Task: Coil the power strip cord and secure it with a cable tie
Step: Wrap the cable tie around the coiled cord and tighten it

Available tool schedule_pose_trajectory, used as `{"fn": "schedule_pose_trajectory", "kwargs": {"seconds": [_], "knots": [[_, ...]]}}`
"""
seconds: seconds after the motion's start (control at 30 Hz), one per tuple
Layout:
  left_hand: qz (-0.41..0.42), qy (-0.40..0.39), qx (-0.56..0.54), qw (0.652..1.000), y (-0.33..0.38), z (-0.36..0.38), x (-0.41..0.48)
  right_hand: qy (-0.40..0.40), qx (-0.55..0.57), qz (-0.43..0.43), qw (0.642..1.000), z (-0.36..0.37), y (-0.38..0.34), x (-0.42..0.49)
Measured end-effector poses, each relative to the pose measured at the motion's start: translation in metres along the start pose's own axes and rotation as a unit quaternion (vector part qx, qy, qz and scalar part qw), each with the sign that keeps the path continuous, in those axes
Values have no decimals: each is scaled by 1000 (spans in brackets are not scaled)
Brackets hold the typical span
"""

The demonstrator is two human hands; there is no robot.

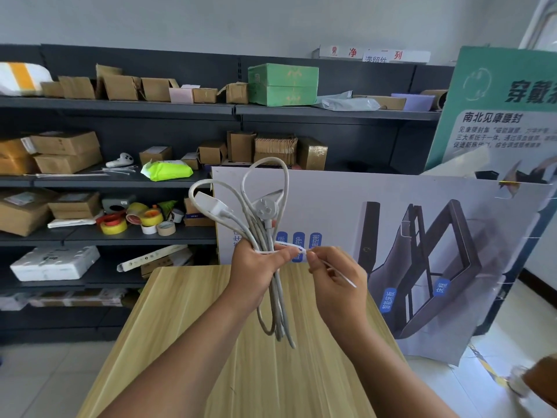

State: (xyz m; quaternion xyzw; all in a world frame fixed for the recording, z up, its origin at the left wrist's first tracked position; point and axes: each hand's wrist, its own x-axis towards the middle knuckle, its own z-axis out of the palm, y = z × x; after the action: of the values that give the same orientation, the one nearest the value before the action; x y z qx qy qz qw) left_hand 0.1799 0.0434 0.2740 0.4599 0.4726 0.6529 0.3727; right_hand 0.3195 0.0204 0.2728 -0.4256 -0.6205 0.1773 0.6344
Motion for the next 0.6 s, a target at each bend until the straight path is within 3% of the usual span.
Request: {"fn": "schedule_pose_trajectory", "kwargs": {"seconds": [0.2, 0.47, 0.6], "knots": [[-1, 3, 9, 1000, 3, 3, 0, 13, -6, -53, 998, -7, -4, 1], [0, -131, -28, 991, 23, 10, -8, -84, 84, 5, 993, -12, 1, 23], [17, -85, -2, 996, 22, 17, -11, -120, 60, 13, 991, -16, -2, 25]]}}
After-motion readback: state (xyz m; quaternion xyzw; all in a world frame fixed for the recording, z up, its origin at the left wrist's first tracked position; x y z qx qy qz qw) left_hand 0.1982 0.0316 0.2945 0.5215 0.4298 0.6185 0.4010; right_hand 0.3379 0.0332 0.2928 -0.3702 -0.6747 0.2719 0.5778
